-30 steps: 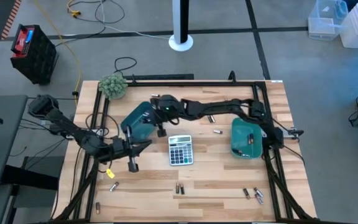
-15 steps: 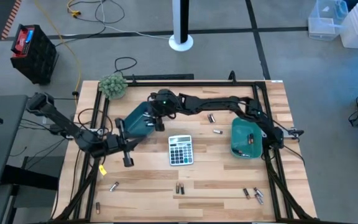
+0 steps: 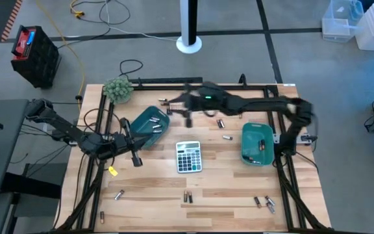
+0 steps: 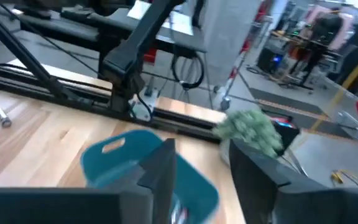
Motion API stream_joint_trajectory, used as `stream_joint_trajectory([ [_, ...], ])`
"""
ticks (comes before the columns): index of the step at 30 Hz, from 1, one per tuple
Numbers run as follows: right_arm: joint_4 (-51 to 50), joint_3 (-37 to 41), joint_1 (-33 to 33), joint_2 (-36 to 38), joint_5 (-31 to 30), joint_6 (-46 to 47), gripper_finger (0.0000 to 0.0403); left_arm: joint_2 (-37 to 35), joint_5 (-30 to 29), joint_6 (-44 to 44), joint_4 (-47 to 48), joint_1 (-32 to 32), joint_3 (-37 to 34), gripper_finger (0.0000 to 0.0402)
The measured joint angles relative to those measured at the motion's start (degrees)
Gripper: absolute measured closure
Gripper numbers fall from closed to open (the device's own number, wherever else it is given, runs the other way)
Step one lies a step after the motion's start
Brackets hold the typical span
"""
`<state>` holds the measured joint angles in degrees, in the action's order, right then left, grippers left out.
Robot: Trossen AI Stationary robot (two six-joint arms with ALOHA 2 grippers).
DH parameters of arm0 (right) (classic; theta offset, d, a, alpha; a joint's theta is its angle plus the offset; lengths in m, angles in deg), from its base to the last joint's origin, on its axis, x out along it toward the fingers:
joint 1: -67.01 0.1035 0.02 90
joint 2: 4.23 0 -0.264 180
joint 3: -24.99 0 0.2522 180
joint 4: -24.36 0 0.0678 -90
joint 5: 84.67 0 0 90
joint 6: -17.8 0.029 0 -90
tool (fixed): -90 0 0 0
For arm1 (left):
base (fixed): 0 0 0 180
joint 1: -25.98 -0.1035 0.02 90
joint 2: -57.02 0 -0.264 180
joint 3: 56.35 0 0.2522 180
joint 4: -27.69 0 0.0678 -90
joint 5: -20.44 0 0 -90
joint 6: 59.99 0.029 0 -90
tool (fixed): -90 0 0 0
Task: Sort batteries
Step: Put the silver/black battery into the blue bin
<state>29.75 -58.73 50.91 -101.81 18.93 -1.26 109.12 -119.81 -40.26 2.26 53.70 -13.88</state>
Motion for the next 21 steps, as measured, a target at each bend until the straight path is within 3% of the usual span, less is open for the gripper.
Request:
stream_joint_trajectory([
  [5, 3.40, 18.36, -1.06, 15.62, -0.70, 3.20, 0.0264, 0.52, 3.94, -4.79, 4.01, -7.01, 0.00, 0.0388],
  [10, 1.70, 31.85, 0.06, 31.44, -4.67, 4.67, 0.0265, 1.26, 19.36, -15.31, 9.51, -17.76, 0.00, 0.0388],
  [14, -2.18, 39.06, 1.59, 42.89, -6.37, 5.75, 0.0264, 5.67, 25.13, -19.32, 9.64, -24.52, 0.52, 0.0388],
  [21, -10.72, 45.53, 2.56, 56.94, -6.70, 6.79, 0.0264, 21.39, 33.96, -21.32, 9.39, -31.52, 8.09, 0.0368],
])
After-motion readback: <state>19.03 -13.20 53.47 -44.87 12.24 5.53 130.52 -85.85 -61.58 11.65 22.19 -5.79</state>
